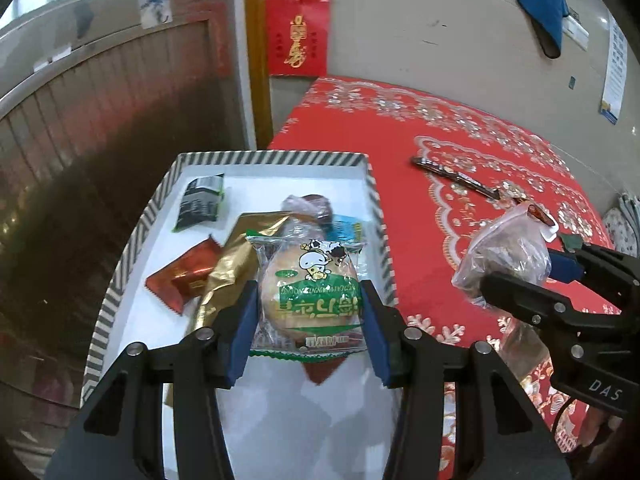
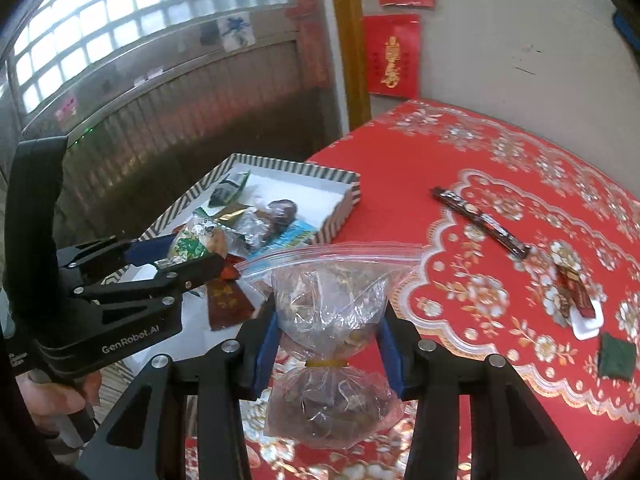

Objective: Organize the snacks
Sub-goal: 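Carry the mooncake and date bag over the white tray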

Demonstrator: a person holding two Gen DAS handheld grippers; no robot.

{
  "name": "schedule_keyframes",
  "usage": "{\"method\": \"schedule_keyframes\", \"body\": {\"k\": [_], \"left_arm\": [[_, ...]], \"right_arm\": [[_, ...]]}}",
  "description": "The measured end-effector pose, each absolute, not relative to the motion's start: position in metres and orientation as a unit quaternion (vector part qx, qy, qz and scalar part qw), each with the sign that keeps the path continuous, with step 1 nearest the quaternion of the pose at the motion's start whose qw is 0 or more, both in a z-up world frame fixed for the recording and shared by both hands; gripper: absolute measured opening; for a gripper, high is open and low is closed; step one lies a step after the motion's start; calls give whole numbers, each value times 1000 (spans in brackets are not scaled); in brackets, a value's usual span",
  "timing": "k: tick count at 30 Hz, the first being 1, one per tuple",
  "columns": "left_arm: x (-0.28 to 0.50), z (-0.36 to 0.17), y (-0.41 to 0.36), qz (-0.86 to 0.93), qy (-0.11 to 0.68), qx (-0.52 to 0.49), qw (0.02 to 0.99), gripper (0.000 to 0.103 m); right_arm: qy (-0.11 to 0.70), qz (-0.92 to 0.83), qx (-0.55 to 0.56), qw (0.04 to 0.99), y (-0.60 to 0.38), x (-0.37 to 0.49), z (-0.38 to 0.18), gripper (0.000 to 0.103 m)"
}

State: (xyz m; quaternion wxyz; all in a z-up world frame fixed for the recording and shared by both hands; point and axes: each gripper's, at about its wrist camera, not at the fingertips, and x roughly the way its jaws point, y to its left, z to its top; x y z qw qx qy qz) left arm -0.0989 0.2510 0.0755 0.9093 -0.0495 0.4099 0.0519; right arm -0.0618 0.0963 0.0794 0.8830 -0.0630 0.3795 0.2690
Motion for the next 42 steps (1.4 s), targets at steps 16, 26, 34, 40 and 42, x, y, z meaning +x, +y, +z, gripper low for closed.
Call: {"method": "schedule_keyframes", "body": {"k": [16,26,34,40,42], "left_arm": [[-114,60,307,94,418,-74,901,47],[-120,51,335,115,421,-89,895,47],[-117,45,341,125,426,-89,892,47],[-114,44,342,134,422,-86,893,48],[-114,44,341,137,422,-83,892,48]], "right_arm": [[388,318,-92,860,173,-58,77,45],[410,342,-98,840,210,-53,61,45],[428,349,-88,829,218,-51,47,46],[431,350,-95,826,223,-56,39,48],[435,351,-93,824,221,-56,39,50]]}}
